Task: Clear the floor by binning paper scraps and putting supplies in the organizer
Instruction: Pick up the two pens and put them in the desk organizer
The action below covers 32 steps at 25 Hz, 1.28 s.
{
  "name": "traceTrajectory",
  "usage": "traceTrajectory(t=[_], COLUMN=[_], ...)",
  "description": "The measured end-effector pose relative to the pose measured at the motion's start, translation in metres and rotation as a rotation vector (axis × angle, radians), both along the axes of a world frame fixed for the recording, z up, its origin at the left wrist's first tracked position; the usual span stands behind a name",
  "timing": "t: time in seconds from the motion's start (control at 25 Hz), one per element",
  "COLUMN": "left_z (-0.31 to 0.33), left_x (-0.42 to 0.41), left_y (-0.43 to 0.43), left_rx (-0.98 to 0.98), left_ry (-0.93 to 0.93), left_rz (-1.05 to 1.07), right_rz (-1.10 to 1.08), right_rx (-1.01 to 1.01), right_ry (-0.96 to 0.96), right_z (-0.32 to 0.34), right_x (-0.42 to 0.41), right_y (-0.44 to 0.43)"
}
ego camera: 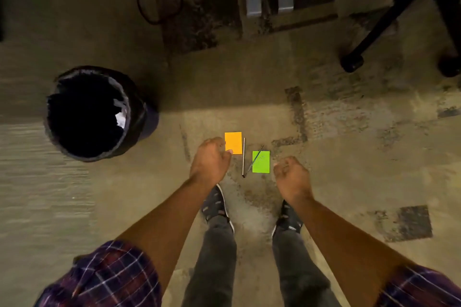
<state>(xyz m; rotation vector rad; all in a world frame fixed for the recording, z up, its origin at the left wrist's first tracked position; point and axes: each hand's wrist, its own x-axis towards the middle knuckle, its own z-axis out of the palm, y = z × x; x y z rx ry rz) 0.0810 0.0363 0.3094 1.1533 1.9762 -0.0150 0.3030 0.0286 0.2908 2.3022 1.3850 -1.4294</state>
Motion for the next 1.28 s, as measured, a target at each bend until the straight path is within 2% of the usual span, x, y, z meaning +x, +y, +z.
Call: traceTrajectory(t=[0.24,0.4,0.6,0.76,0.88,0.96,1.08,1.28], left_z=[-0.173,-0.262,-0.325,-0.335,-0.322,-0.305,-0.267,-0.171], left_x=[0.015,0.025,0.043,0.051,0.055,0.054,0.053,0.047], left_y=[-0.016,-0.028,-0.032,-0.031,-0.026,-0.024,-0.024,-0.018], left_rx=[-0.145,-0.223,-0.234,-0.248,-0.252,-0.262,-0.272,-0.261], left_ry=[-0.107,-0.058,0.019,0.128,0.090,-0.002,-0.193,-0.405], left_rz=[0.203,0.147,0.027,-0.085,-0.046,0.052,0.307,0.542], right_rz=[-0.030,-0.016,0.030,0.024,-0.047,-0.102,-0.099,-0.210], right_rx=[-0.086,-0.095,-0.041,-0.018,0.000,0.038,0.073,0.091], right_ry=[-0.038,-0.125,-0.154,-0.168,-0.110,-0.037,0.008,0.098], right_z=[-0.173,-0.262,-0.319,-0.327,-0.314,-0.297,-0.258,-0.175], right_x=[-0.017,-0.019,-0.029,-0.038,-0.039,-0.036,-0.030,-0.026], right_y=[-0.013,-0.012,-0.018,-0.017,-0.013,-0.012,-0.008,0.008])
